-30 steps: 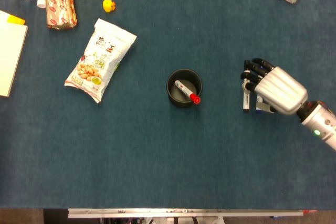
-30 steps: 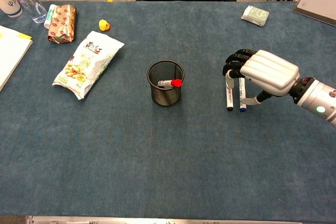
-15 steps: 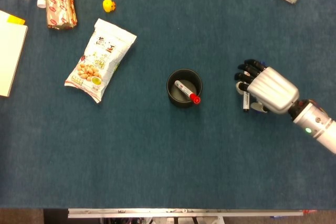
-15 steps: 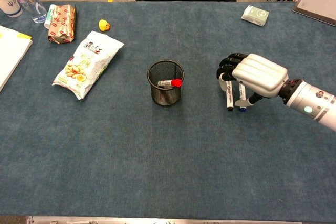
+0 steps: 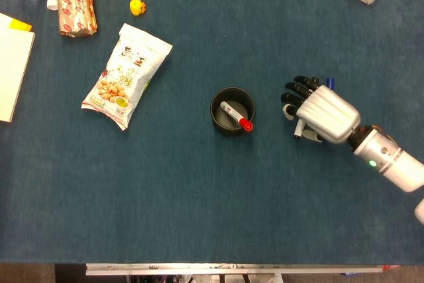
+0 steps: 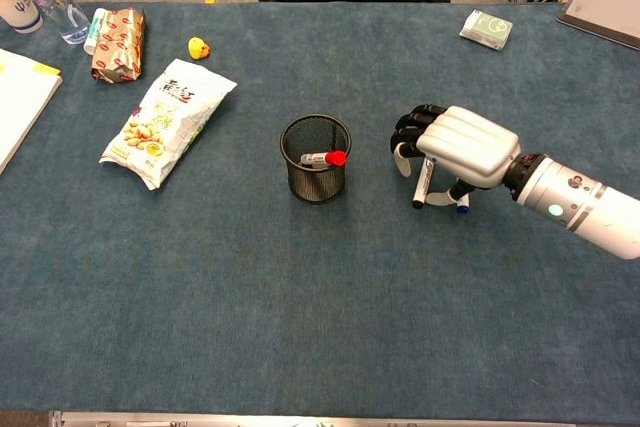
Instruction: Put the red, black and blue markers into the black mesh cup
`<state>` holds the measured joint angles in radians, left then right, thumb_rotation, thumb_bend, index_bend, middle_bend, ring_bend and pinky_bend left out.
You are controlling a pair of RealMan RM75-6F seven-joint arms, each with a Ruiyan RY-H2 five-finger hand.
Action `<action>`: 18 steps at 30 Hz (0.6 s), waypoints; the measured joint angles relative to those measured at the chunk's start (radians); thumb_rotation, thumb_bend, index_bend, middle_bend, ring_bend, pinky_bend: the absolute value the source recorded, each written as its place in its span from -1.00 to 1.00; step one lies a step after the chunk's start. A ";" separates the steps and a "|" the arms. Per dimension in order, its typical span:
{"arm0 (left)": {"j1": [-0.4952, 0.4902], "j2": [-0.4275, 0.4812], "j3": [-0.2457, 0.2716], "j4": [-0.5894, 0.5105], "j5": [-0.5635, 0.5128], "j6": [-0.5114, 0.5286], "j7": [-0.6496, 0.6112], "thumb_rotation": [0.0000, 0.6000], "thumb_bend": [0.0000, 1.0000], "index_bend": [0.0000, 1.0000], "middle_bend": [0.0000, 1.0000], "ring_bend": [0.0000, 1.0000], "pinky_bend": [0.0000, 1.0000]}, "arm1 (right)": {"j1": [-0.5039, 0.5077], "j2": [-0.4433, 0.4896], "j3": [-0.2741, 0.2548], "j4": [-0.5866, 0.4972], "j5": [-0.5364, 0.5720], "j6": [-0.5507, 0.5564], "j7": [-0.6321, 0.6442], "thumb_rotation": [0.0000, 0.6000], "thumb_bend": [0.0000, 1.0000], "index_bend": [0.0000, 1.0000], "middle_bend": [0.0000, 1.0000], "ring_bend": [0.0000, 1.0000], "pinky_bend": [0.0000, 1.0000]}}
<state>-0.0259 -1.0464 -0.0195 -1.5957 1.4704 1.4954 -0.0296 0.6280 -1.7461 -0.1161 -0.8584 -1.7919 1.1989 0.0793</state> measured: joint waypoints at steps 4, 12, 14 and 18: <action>0.000 0.000 0.001 0.000 0.004 0.000 0.000 1.00 -0.61 -0.80 -0.67 -0.61 -0.51 | 0.002 -0.005 -0.001 0.005 0.000 -0.003 -0.013 1.00 -0.61 0.03 -0.28 -0.61 -0.62; 0.000 -0.001 0.000 -0.001 0.007 0.003 -0.001 1.00 -0.61 -0.80 -0.67 -0.61 -0.52 | 0.008 -0.003 -0.002 0.003 0.008 -0.028 -0.050 1.00 -0.50 0.03 -0.28 -0.61 -0.62; 0.000 -0.001 0.000 0.000 0.006 0.001 -0.001 1.00 -0.61 -0.80 -0.67 -0.61 -0.52 | 0.009 -0.002 -0.002 0.001 0.011 -0.034 -0.055 1.00 -0.50 0.03 -0.28 -0.61 -0.62; 0.001 -0.001 0.000 0.000 0.005 0.002 -0.001 1.00 -0.61 -0.80 -0.67 -0.61 -0.52 | 0.012 -0.003 -0.006 0.000 0.012 -0.042 -0.060 1.00 -0.50 0.08 -0.28 -0.61 -0.62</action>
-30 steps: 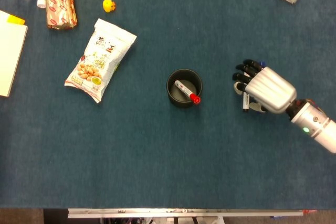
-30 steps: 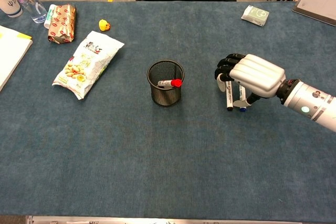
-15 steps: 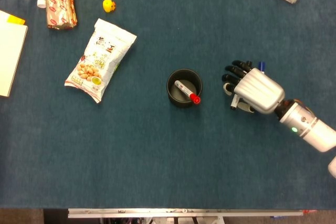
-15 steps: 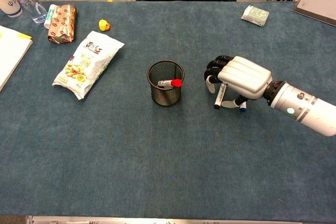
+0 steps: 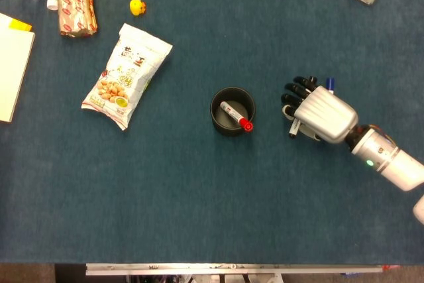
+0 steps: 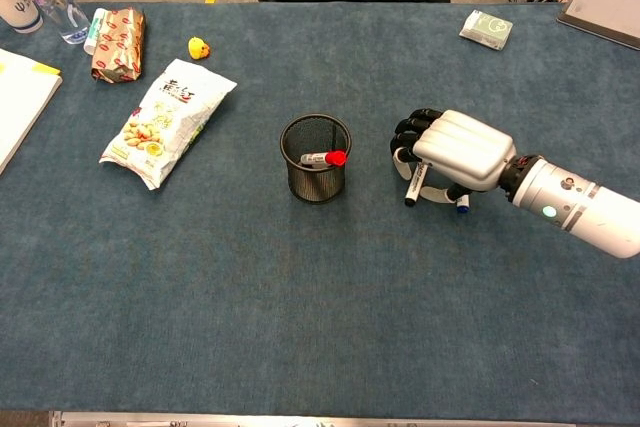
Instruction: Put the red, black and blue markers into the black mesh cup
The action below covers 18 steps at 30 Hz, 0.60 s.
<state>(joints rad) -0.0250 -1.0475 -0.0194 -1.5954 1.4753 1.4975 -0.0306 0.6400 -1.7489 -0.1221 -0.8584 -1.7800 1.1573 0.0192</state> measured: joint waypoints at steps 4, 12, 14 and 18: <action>0.000 0.000 0.000 0.002 0.000 0.000 -0.002 1.00 -0.61 -0.80 -0.67 -0.61 -0.51 | 0.003 -0.003 -0.004 0.001 -0.003 -0.004 -0.007 1.00 -0.50 0.11 -0.28 -0.61 -0.62; 0.003 -0.002 0.000 0.009 0.001 0.003 -0.010 1.00 -0.61 -0.80 -0.67 -0.61 -0.51 | 0.004 -0.007 -0.005 0.006 -0.003 0.001 -0.010 1.00 -0.49 0.24 -0.28 -0.60 -0.62; 0.003 -0.003 0.001 0.010 0.001 0.001 -0.011 1.00 -0.61 -0.80 -0.67 -0.61 -0.51 | 0.003 -0.007 -0.006 0.007 -0.002 0.001 -0.011 1.00 -0.49 0.27 -0.28 -0.61 -0.62; 0.004 -0.004 0.002 0.011 0.002 0.002 -0.015 1.00 -0.61 -0.80 -0.67 -0.61 -0.51 | -0.002 -0.006 -0.003 0.007 0.004 0.007 -0.013 1.00 -0.42 0.30 -0.28 -0.61 -0.62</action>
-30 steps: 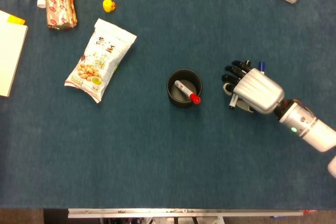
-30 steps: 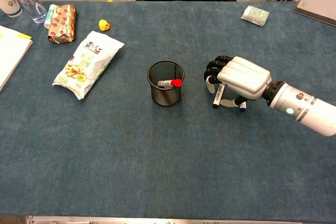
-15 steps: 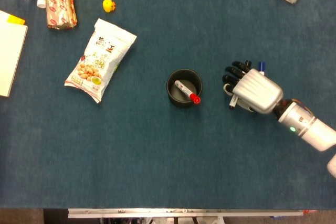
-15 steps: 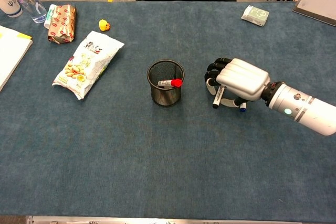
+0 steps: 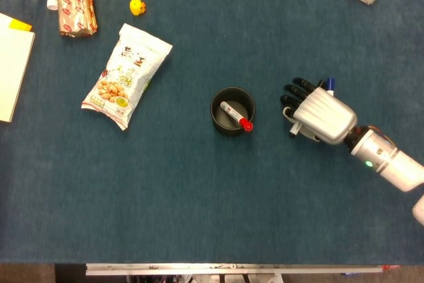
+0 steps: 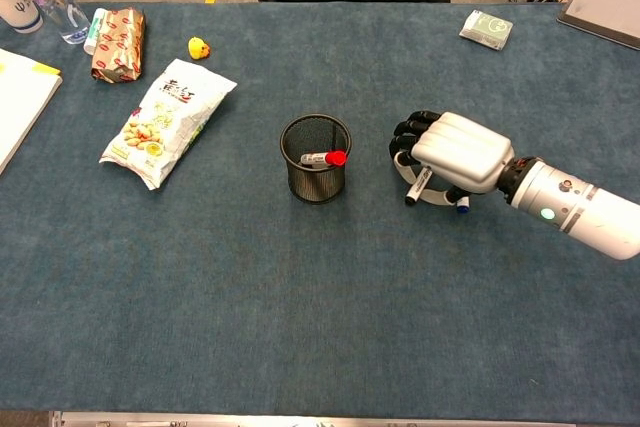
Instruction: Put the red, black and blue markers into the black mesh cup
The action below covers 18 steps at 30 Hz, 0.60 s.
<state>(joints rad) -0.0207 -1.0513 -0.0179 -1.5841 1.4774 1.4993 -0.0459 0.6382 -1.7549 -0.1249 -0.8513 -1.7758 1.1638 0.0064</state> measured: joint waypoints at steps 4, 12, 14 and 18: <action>0.002 0.002 0.000 0.000 -0.001 0.002 -0.002 1.00 -0.61 -0.80 -0.67 -0.61 -0.52 | -0.004 0.004 0.005 -0.004 0.007 0.007 0.002 1.00 -0.41 0.31 -0.27 -0.61 -0.62; 0.001 0.011 -0.003 -0.010 -0.002 0.002 0.003 1.00 -0.61 -0.80 -0.67 -0.61 -0.52 | -0.011 0.055 0.052 -0.122 0.030 0.083 0.071 1.00 -0.41 0.33 -0.25 -0.60 -0.62; -0.002 0.013 -0.003 -0.016 0.002 0.001 0.008 1.00 -0.61 -0.80 -0.67 -0.61 -0.52 | -0.011 0.076 0.068 -0.180 0.041 0.097 0.101 1.00 -0.41 0.34 -0.25 -0.60 -0.62; -0.004 0.017 -0.002 -0.031 0.013 0.002 0.014 1.00 -0.61 -0.80 -0.67 -0.61 -0.52 | -0.007 0.139 0.111 -0.355 0.075 0.111 0.192 1.00 -0.41 0.34 -0.25 -0.59 -0.62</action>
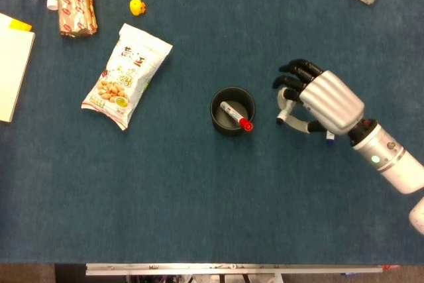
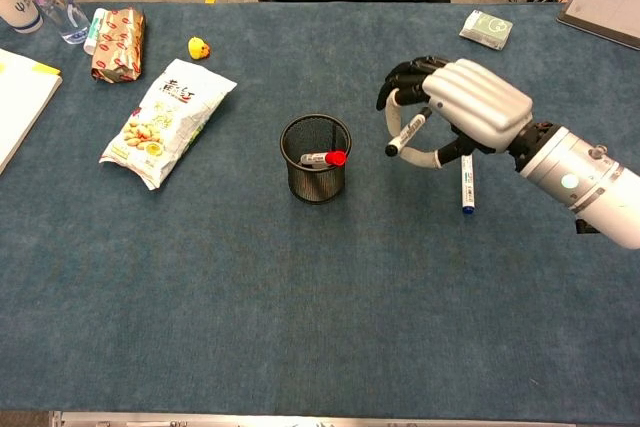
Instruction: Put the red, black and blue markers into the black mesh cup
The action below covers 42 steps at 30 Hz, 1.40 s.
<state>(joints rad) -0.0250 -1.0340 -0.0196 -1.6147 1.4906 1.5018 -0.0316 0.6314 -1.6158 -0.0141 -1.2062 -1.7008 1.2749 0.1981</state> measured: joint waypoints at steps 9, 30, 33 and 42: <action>0.005 0.014 0.004 -0.022 0.007 0.010 0.010 1.00 -0.61 -0.80 -0.67 -0.61 -0.51 | 0.020 0.100 0.099 -0.298 0.088 -0.007 0.221 1.00 -0.42 0.34 -0.24 -0.59 -0.62; 0.011 0.010 0.010 -0.009 -0.008 -0.003 -0.002 1.00 -0.61 -0.80 -0.67 -0.61 -0.52 | 0.104 -0.069 0.172 -0.258 0.258 -0.236 0.474 1.00 -0.42 0.14 -0.32 -0.63 -0.64; 0.013 0.010 0.010 -0.007 -0.014 -0.003 -0.004 1.00 -0.61 -0.80 -0.67 -0.61 -0.52 | 0.112 -0.085 0.167 -0.214 0.247 -0.252 0.496 1.00 -0.41 -0.39 -0.53 -0.79 -0.76; 0.009 0.010 0.006 -0.010 -0.013 -0.007 0.000 1.00 -0.61 -0.80 -0.67 -0.61 -0.51 | 0.110 -0.060 0.149 -0.149 0.169 -0.203 0.525 1.00 -0.40 -0.93 -0.72 -0.92 -0.84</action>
<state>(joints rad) -0.0162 -1.0238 -0.0139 -1.6248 1.4772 1.4952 -0.0319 0.7411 -1.6758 0.1346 -1.3555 -1.5321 1.0716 0.7236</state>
